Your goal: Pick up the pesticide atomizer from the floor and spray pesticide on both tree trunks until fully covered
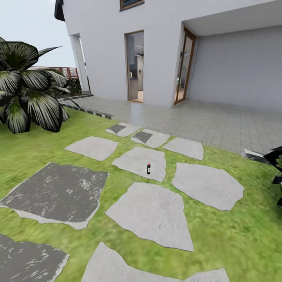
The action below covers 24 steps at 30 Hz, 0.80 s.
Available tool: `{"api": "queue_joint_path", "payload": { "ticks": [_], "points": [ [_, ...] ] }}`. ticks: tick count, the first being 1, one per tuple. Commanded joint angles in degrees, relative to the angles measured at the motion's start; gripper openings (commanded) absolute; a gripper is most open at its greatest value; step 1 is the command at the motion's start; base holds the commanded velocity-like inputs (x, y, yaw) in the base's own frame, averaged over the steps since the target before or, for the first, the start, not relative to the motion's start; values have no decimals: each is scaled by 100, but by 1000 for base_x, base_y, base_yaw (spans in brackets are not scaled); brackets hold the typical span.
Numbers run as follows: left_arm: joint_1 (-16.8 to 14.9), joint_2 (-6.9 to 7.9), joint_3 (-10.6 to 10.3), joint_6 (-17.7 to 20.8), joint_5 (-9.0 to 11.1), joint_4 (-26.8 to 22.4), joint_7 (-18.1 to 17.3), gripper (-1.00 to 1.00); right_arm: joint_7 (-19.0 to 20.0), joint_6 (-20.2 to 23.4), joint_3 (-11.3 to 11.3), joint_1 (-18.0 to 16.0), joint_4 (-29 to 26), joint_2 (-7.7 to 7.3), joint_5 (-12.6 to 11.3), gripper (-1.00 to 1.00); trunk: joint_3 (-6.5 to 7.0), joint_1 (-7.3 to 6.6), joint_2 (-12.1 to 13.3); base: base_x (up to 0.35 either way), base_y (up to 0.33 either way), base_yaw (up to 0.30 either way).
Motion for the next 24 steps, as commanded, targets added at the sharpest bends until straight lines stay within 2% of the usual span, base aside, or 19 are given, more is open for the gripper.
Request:
{"api": "queue_joint_path", "payload": {
  "ticks": [1, 18, 24],
  "points": [
    [-3, -2, -3, -18, 39, 4, -1, 100, -3, -17, -2, -2, 3, 0, -3, 100, -5, 2, -1, 339, 0, 0],
    [-3, -5, -3, -18, 43, 4, -1, 100, -3, -16, -2, -2, 3, 0, -3, 100, -5, 2, -1, 339, 0, -3],
    [-3, -4, -3, -18, 43, 4, -1, 100, -3, -17, -2, -2, 3, 0, -3, 100, -5, 2, -1, 339, 33, -159]
  ]
}}
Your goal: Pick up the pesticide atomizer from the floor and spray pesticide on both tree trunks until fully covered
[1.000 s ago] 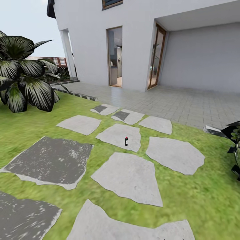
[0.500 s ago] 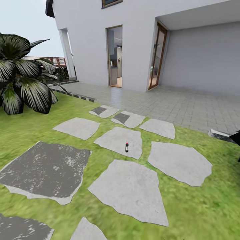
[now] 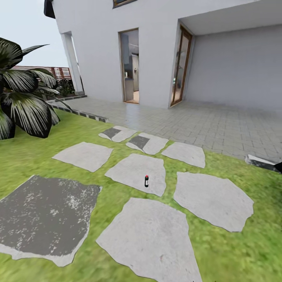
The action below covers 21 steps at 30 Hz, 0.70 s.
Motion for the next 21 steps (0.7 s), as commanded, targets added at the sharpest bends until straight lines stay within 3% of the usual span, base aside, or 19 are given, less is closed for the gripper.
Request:
{"api": "queue_joint_path", "payload": {
  "ticks": [1, 21],
  "points": [
    [-1, -1, -3, -18, 39, 3, 0, 100, -3, -18, -2, -4, 4, 1, -3, 100, -5, 2, -1, 337, 99, -250],
    [-1, 4, -3, -18, 40, 3, 0, 100, -3, -18, -2, -4, 5, 1, -3, 100, -5, 2, -1, 293, 190, -264]
  ]
}}
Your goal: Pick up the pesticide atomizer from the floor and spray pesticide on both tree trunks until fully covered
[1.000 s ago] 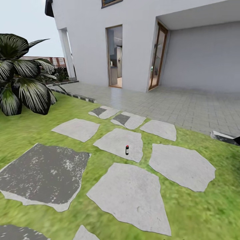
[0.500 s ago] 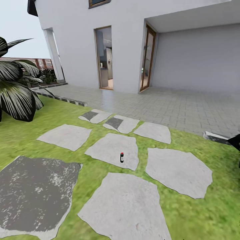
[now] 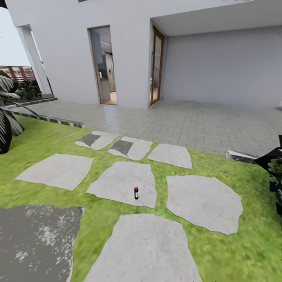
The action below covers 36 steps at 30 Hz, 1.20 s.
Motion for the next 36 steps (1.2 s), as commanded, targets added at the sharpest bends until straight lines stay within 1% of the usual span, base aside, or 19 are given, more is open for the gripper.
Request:
{"api": "queue_joint_path", "payload": {
  "ticks": [1, 24, 29, 36],
  "points": [
    [-1, -1, -4, -18, 39, 4, 0, 100, -3, -16, -3, -3, 3, 1, -3, 100, -5, 2, -2, 285, 204, -265],
    [-1, -8, -12, -23, 39, 4, -2, 100, -3, -18, -3, -3, 3, 1, -3, 100, -5, 2, -2, 274, 218, -265],
    [-1, -8, -13, -26, 39, 4, -6, 100, -3, -18, -3, -3, 3, 1, -4, 100, -5, 2, -2, 70, 290, -265],
    [-1, -8, -11, -24, 39, 4, -3, 100, -3, -18, -3, -3, 3, 1, -4, 100, -5, 2, -2, -29, 304, -265]
  ]
}}
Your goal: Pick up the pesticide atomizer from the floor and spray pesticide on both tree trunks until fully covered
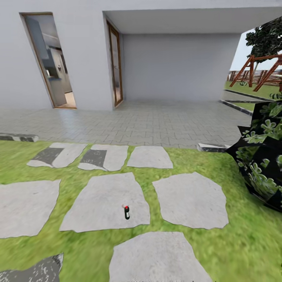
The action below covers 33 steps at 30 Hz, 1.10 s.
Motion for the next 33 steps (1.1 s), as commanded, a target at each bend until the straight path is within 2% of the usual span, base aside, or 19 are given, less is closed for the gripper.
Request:
{"api": "queue_joint_path", "payload": {
  "ticks": [1, 14, 24, 33],
  "points": [
    [-1, 0, -4, -19, 39, 4, 1, 100, -3, -18, -4, -3, 1, 0, -3, 100, -5, -3, -3, -81, 305, -265],
    [-1, 0, -5, -20, 39, 4, 1, 100, -3, -18, -4, -3, 3, 0, -3, 100, -5, -3, -3, -90, 274, -265],
    [-1, 0, 0, -14, 39, 4, 2, 100, -3, -17, -4, -3, 3, 0, -4, 100, -5, -3, -3, -18, 72, -265],
    [-1, 0, 0, -19, 39, 4, 2, 100, -3, -18, -4, -3, 1, 0, -5, 100, -5, -3, -3, 12, 265, -265]
  ]
}}
